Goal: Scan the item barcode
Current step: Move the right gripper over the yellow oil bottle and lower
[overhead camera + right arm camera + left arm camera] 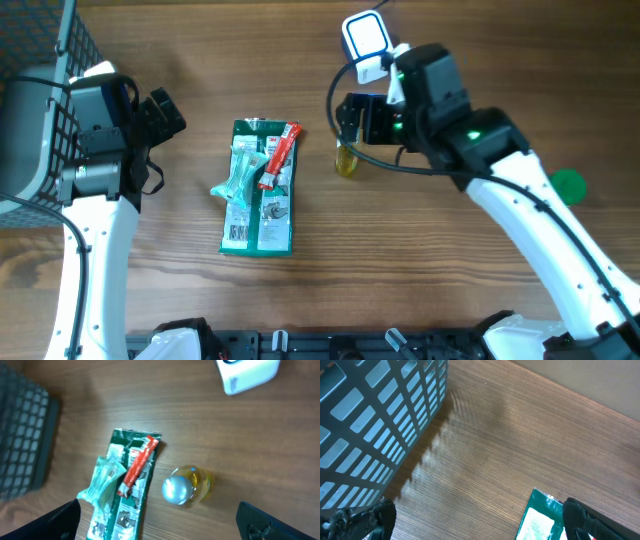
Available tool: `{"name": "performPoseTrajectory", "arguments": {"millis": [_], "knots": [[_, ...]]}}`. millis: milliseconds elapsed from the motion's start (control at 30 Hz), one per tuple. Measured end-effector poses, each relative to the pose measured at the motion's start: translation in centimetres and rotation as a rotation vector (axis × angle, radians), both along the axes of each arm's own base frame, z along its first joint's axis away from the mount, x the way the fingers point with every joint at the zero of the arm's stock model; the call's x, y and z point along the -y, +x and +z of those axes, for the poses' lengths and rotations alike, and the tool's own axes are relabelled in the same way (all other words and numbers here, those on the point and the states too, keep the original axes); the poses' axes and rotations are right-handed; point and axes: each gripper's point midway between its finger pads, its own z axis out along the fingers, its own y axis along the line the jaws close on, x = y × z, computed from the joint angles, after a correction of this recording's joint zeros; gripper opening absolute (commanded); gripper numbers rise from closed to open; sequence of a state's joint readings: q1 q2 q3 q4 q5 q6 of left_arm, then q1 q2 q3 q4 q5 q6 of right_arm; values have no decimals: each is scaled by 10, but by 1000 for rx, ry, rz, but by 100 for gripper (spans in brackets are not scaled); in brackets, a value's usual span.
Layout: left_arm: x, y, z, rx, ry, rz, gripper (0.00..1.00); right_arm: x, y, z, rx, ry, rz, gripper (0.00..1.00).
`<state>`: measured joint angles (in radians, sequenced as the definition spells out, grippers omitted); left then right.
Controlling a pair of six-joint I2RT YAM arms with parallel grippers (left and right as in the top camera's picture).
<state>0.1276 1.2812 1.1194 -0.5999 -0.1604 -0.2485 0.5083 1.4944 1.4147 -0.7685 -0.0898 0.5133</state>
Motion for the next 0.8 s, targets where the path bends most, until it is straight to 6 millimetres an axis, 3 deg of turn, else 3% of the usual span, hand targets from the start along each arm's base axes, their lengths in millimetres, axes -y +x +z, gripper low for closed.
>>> {"name": "performPoseTrajectory", "arguments": {"millis": [300,333,400,600,800], "knots": [[0,0,0,0,0,0,100,-34,-2,-61,-42,-184,-118,100],[0,0,0,0,0,0,100,-35,-2,-67,-45,-204,-119,90],[0,0,0,0,0,0,100,-32,-2,-78,-62,-239,-128,85],[0,0,0,0,0,0,100,-26,1,-84,-72,-250,-181,74],[0,0,0,0,0,0,100,-26,3,-88,-87,-228,-234,73]]}}
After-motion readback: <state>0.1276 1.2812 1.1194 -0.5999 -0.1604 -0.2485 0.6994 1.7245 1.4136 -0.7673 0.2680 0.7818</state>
